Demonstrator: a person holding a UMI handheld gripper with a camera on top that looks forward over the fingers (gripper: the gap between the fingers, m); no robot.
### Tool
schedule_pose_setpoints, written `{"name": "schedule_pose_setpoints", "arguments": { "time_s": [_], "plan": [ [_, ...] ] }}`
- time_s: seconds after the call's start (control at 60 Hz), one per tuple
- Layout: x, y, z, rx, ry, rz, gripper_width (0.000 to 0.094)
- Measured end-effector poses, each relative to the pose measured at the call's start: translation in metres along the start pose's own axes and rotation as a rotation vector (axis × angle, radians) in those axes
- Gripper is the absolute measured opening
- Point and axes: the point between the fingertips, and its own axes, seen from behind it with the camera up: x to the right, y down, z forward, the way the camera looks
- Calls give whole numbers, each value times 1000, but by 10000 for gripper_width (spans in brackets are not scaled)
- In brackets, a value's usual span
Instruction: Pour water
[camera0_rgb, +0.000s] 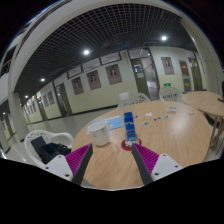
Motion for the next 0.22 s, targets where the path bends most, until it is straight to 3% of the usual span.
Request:
{"name": "schedule_pose_setpoints", "arguments": {
  "time_s": [0.217],
  "plan": [
    [-21,21,-20,-51,-79,-17,840]
  ]
}}
